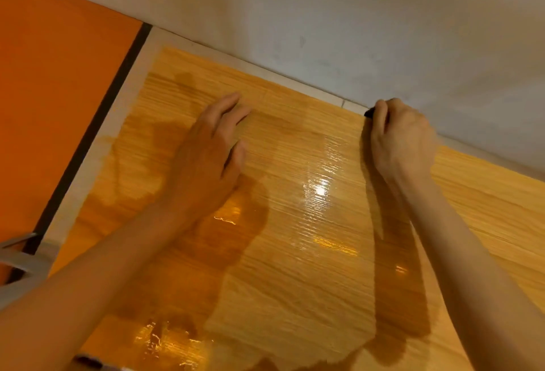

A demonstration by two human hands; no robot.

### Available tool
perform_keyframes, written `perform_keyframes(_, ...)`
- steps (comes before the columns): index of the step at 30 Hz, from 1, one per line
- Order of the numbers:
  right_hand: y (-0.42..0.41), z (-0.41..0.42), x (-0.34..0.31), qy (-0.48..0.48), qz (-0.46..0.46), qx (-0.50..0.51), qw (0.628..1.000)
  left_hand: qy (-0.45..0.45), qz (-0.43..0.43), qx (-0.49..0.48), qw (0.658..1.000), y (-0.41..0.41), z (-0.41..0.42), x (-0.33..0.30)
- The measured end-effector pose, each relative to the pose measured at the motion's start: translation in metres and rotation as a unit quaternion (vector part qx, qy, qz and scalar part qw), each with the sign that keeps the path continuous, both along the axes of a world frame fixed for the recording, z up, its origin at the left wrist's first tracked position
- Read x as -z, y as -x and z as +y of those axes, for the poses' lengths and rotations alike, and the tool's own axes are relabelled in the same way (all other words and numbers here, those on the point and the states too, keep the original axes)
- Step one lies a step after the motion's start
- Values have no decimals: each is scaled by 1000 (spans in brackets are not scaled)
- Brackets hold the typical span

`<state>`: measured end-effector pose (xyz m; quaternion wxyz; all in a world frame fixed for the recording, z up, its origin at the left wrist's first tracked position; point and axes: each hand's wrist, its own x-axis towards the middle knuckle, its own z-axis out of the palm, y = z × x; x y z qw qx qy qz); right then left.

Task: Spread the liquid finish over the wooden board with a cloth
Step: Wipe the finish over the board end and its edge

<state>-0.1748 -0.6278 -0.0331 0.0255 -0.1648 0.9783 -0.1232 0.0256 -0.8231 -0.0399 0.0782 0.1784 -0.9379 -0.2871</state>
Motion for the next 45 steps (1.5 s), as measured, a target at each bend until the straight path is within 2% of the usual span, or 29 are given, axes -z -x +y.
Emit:
perform_keyframes(3,-12,-57,1,-1,5,-23,1000,20,-8,-13,1000,-33,-20,-2)
perform_keyframes(7,-38,-145,8,0,14,-120,993,26,-38,-45,998,-69,-36,0)
perform_keyframes(9,-39,-160,6,18,6,-174,984,45,-36,-42,997,-75,-39,4)
perform_keyframes(12,-25,-126,6,109,-55,-188,974,60,-31,-48,997,-73,-39,10)
perform_keyframes(15,-38,-86,8,163,-23,-118,979,55,-25,-53,997,-74,-38,11)
perform_keyframes(17,-72,-83,10,173,-8,-122,977,46,-21,-45,998,-74,-39,12)
perform_keyframes(21,-148,-77,12,166,-24,-223,960,56,-18,-36,998,-75,-41,15)
perform_keyframes(24,-139,-71,9,124,-37,-298,946,52,-28,-38,998,-75,-41,15)
perform_keyframes(26,-105,-94,6,124,-25,-269,955,47,-23,-40,998,-75,-42,15)
perform_keyframes(28,-72,-124,7,138,-20,-195,971,44,-22,-42,998,-75,-41,15)
perform_keyframes(31,-85,-134,11,152,-24,-152,976,49,-24,-45,998,-74,-41,17)
perform_keyframes(35,-179,-86,6,132,-41,-264,954,71,-12,-44,996,-73,-41,20)
perform_keyframes(38,-163,-80,6,119,-49,-307,943,64,0,-43,997,-72,-41,20)
perform_keyframes(42,-82,-120,7,133,-20,-160,978,52,20,-41,998,-72,-42,21)
perform_keyframes(45,-98,-123,10,145,-23,-100,984,54,23,-35,998,-73,-42,21)
